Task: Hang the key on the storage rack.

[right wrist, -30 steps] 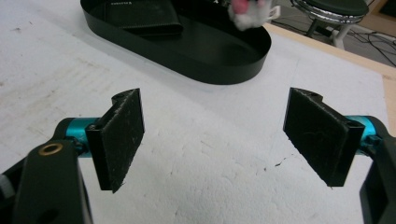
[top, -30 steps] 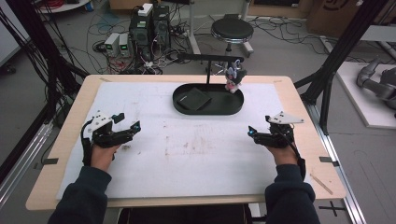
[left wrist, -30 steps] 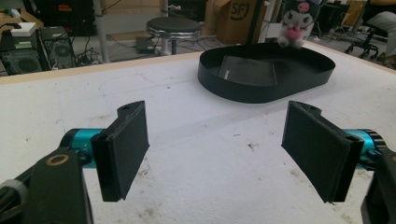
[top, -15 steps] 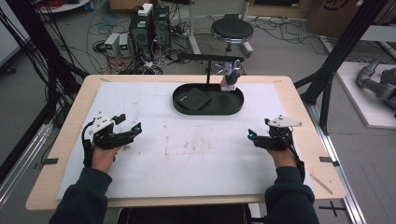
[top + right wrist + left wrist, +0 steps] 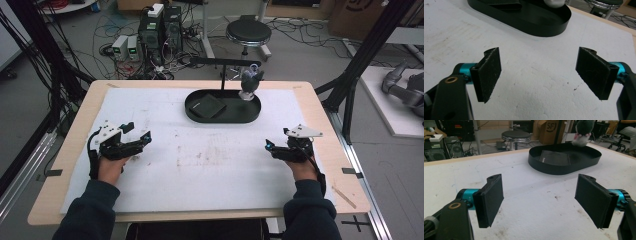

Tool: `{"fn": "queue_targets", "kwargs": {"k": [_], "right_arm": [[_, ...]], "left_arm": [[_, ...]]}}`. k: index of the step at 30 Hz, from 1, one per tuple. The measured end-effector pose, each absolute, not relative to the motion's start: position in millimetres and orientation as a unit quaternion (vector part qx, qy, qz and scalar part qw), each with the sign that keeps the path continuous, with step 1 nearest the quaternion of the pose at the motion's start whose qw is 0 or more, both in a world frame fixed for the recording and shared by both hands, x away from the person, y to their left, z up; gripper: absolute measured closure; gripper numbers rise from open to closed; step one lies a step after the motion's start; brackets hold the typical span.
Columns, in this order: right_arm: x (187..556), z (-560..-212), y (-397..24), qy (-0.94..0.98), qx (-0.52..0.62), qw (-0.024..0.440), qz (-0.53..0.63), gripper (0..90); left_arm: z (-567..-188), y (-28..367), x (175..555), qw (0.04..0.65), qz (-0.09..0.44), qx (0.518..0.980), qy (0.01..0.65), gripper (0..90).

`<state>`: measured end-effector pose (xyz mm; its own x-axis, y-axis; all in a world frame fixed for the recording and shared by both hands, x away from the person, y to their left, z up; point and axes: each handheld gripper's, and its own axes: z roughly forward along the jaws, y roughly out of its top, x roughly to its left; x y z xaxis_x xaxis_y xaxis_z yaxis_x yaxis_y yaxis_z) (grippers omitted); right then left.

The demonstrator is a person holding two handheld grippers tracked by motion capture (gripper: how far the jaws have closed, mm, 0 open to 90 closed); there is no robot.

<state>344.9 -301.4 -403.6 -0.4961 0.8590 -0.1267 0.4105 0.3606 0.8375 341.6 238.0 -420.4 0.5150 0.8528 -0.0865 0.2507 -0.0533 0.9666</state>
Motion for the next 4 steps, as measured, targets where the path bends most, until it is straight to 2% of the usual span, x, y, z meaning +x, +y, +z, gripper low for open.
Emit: {"fn": "queue_targets", "kwargs": {"k": [4], "right_arm": [[345.8, -404.1, -303.2, 0.772, 0.413, 0.288, 0.388, 20.8]], "left_arm": [[-420.5, 237.0, 341.4, 0.551, 0.273, 0.674, 0.410, 22.5]]}}
